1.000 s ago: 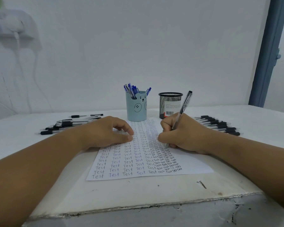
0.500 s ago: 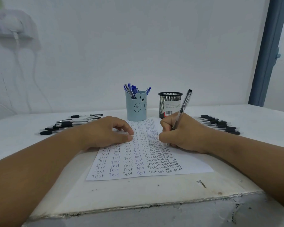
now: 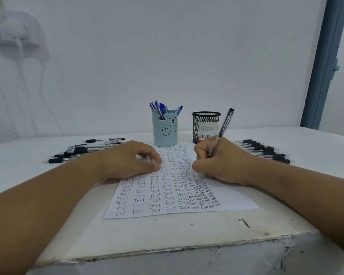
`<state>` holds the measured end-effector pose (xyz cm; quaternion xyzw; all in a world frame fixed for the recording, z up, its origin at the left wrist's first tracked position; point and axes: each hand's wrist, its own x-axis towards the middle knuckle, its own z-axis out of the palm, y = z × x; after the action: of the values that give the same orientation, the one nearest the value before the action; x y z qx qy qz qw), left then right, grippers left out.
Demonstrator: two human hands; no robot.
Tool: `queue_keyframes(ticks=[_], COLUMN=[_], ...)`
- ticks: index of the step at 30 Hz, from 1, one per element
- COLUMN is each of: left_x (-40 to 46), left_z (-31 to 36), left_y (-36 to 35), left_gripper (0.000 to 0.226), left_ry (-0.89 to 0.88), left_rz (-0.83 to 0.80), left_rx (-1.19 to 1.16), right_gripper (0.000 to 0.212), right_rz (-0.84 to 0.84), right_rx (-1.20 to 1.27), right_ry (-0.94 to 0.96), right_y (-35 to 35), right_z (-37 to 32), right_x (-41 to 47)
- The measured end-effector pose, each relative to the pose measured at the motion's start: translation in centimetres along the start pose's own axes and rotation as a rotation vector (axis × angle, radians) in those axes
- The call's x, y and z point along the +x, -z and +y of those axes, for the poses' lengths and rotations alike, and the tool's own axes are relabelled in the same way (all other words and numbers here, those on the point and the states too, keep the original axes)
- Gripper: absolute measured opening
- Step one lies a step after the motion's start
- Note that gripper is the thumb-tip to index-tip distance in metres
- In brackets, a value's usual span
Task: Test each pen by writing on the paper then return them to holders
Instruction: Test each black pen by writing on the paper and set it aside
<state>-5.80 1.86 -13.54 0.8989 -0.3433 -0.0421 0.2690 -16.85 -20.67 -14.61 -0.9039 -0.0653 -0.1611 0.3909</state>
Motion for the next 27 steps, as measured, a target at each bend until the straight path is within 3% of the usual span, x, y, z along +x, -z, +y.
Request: queue_keyframes(ticks=[23,27], left_x=[-0.33,-0.31], left_z=[0.22,0.28], left_y=[0.0,0.0], left_gripper=[0.015,0.015], left_ry=[0.006,0.004], left_rz=[-0.004,-0.008], left_rx=[0.001,-0.005], right_gripper=[0.042,0.047], right_rz=[0.001,0.073], right_rx=[0.023,0.082], right_ry=[0.014,0.023], right_y=[0.04,-0.04], right_z=[0.4,0.4], right_x=[0.38,0.2])
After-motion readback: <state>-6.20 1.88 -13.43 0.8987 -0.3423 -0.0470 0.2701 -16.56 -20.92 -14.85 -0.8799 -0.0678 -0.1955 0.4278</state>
